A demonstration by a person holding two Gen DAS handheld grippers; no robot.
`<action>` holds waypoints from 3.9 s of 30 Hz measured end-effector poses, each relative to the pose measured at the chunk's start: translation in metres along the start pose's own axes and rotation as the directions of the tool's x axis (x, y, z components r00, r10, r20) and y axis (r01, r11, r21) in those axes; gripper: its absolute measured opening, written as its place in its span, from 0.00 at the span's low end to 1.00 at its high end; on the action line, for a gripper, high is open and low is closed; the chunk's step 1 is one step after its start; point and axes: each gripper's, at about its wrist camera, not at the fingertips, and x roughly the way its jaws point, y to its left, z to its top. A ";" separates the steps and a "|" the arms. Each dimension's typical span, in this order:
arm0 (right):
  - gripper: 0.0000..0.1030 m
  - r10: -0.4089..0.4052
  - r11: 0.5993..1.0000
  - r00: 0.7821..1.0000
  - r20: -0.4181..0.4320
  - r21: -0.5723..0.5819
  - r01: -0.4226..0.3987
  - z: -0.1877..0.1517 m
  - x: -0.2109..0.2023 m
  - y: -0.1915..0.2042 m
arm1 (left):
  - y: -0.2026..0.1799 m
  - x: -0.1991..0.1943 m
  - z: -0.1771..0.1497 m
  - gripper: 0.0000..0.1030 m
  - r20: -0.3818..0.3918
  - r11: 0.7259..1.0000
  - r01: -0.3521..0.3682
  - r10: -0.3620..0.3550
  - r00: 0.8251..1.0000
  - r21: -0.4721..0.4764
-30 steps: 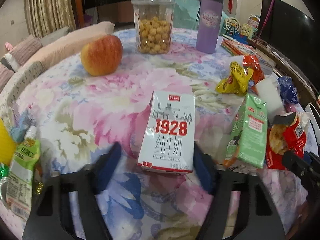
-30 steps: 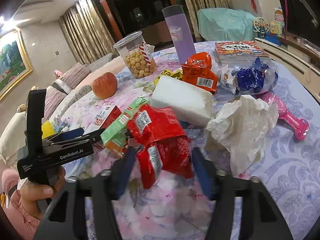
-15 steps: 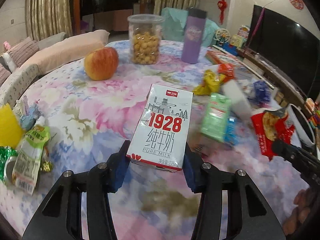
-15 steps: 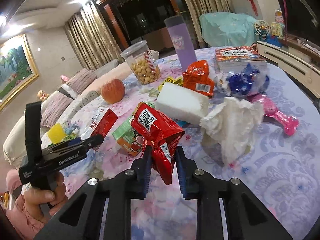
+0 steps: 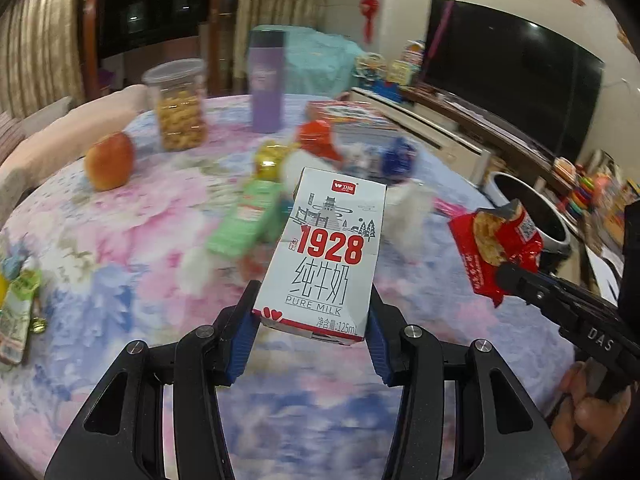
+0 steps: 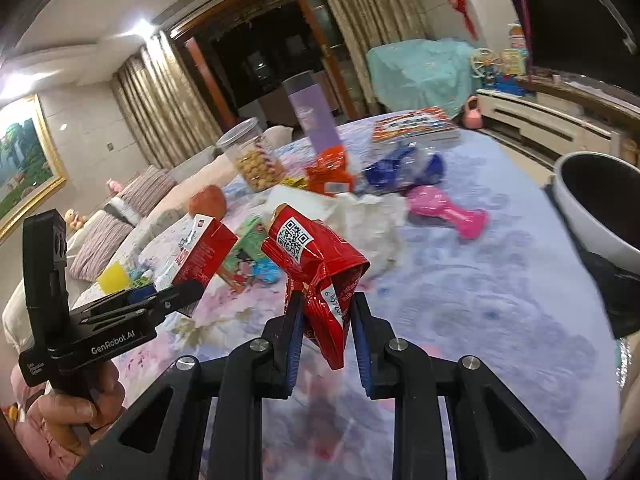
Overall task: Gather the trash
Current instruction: 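Carry the milk carton and red chip bag with both tools over the trash bin, then open both tools to drop the carton and chip bag into the bin, then move both tools back toward the table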
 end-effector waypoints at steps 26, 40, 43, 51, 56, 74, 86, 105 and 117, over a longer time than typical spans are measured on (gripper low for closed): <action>0.23 -0.202 0.966 0.975 0.093 0.186 0.182 0.000 -0.085 -0.126 | -0.174 0.047 0.024 0.46 -0.084 0.945 0.228 -0.214 0.973 0.236; 0.23 -0.267 0.939 0.959 0.094 0.249 0.237 0.021 -0.099 -0.179 | -0.225 0.075 0.052 0.46 -0.104 0.913 0.269 -0.248 0.963 0.306; 0.23 -0.289 0.933 0.953 0.087 0.250 0.260 0.029 -0.099 -0.190 | -0.237 0.082 0.059 0.46 -0.102 0.906 0.270 -0.250 0.963 0.326; 0.23 -0.303 0.926 0.950 0.076 0.261 0.275 0.043 -0.097 -0.211 | -0.259 0.100 0.073 0.46 -0.114 0.895 0.274 -0.249 0.962 0.351; 0.23 -0.306 0.922 0.951 0.055 0.266 0.281 0.048 -0.091 -0.220 | -0.268 0.108 0.081 0.46 -0.121 0.890 0.277 -0.250 0.961 0.363; 0.23 -0.304 0.916 0.952 -0.049 0.261 0.306 0.066 -0.072 -0.255 | -0.304 0.148 0.102 0.46 -0.195 0.852 0.280 -0.213 0.957 0.443; 0.26 -0.303 0.911 0.951 -0.061 0.274 0.308 0.072 -0.070 -0.262 | -0.309 0.155 0.107 0.47 -0.208 0.855 0.285 -0.213 0.955 0.433; 0.80 -0.326 0.904 0.945 0.012 0.295 0.309 0.064 -0.094 -0.236 | -0.239 0.114 0.080 0.71 -0.134 0.927 0.243 -0.212 0.968 0.287; 0.96 -0.291 0.931 0.954 0.074 0.252 0.264 0.032 -0.080 -0.163 | -0.141 0.075 0.034 0.74 -0.076 0.980 0.141 -0.132 0.988 0.138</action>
